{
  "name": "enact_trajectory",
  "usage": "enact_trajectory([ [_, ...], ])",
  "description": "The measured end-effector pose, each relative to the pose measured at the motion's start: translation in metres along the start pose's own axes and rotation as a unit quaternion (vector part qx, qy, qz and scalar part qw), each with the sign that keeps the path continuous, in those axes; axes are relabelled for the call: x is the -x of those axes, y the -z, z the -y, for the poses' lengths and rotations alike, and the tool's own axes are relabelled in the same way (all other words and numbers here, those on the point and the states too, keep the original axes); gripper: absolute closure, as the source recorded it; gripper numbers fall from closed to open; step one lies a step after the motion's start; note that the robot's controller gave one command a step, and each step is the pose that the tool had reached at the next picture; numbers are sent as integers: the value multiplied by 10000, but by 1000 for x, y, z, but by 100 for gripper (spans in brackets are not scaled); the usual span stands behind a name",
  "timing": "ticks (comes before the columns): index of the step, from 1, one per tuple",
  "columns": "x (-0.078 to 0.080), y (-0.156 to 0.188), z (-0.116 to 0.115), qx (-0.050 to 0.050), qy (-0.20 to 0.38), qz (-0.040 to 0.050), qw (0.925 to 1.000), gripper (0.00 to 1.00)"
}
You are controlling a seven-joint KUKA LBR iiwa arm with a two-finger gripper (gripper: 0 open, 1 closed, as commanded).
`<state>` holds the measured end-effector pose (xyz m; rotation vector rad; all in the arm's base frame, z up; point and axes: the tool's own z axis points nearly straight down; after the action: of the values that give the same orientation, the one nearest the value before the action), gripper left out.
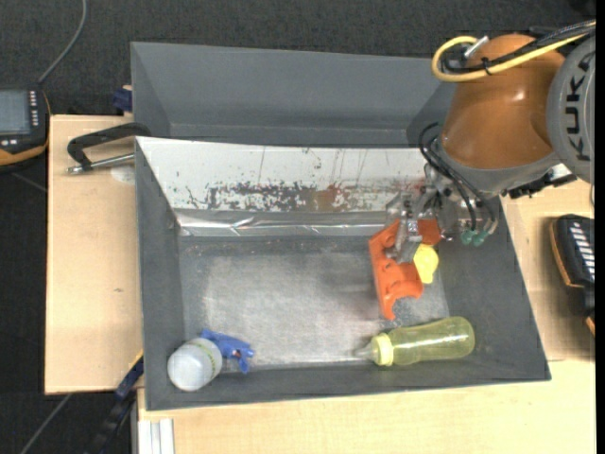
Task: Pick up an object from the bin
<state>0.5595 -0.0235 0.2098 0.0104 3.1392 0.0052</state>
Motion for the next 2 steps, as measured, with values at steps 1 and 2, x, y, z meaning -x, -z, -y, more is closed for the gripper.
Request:
enact_trajectory([
  [1,22,82,7,-2,-52,101,9999,0],
  [2,20,80,6,1,-51,70,10000,0],
])
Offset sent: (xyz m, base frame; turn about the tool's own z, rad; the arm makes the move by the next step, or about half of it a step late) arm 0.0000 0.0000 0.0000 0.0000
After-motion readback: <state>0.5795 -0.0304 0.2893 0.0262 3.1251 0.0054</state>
